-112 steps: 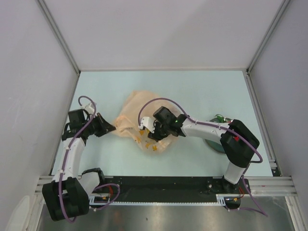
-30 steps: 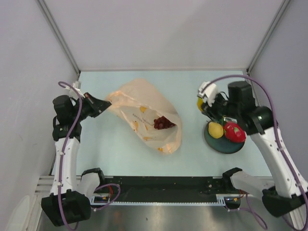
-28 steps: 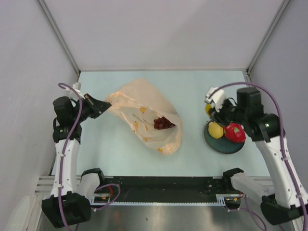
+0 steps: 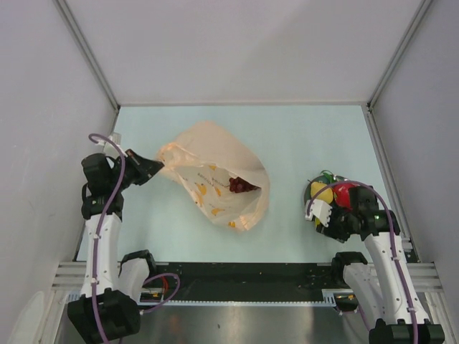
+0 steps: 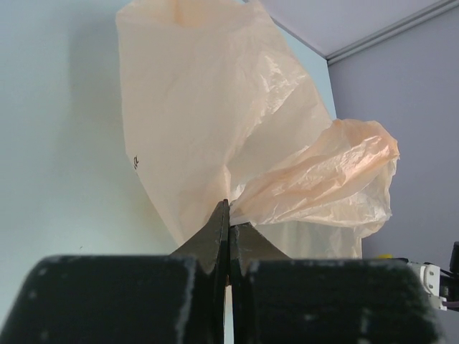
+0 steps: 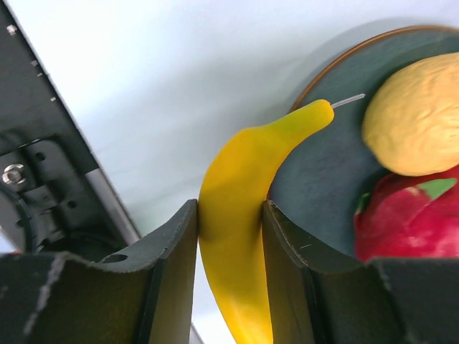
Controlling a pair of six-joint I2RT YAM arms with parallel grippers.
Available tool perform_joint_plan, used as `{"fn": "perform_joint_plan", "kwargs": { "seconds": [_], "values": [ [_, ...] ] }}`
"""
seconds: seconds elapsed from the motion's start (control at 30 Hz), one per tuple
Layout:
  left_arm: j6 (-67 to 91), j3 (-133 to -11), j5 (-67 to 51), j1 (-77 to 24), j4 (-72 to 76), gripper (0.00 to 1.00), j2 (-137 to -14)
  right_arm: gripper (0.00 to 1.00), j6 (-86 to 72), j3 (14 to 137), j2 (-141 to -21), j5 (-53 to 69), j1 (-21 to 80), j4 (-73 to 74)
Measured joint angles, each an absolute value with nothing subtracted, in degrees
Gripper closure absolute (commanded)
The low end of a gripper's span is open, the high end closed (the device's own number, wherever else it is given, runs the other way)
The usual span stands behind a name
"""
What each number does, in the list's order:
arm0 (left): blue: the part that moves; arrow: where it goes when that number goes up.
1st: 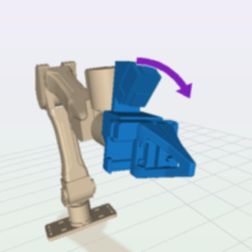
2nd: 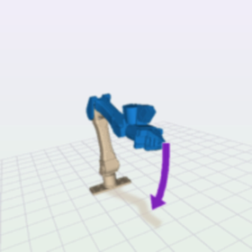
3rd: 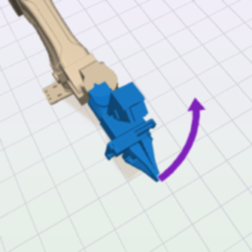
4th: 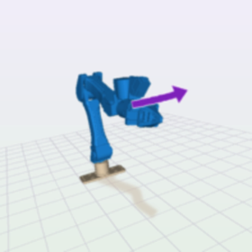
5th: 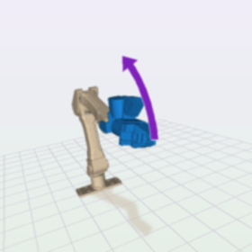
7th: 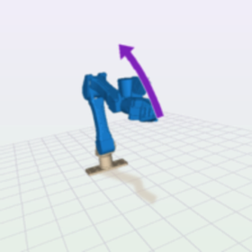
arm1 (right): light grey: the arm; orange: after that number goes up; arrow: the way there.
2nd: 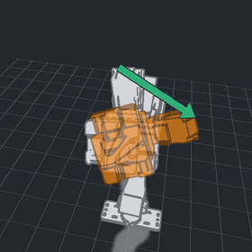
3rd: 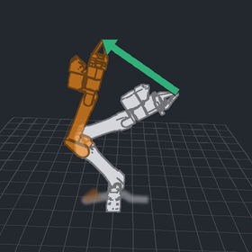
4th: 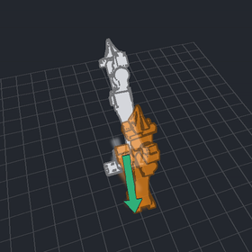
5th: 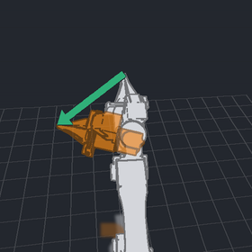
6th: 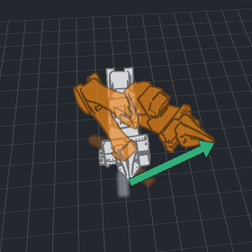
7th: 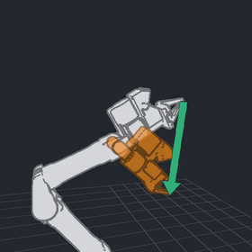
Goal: Take the fake fruits out of the plastic bag
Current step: Place the fake fruit on the plate.
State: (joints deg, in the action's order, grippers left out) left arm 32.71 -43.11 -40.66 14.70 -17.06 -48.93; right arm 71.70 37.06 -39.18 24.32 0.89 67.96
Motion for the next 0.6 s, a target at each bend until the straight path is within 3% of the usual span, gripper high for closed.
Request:
{"fn": "perform_joint_plan", "kwargs": {
  "seconds": [0.5,0.6],
  "values": [
    [32.7,-41.8,-40.7,16.2,-18.6,1.00,-46.8,0.92,68.7,34.0,-46.6,24.9,0.7,51.7],
    [32.7,-41.8,-40.7,16.6,-18.8,1.00,-46.8,0.83,67.5,33.9,-47.9,24.9,0.7,49.6]
  ]
}}
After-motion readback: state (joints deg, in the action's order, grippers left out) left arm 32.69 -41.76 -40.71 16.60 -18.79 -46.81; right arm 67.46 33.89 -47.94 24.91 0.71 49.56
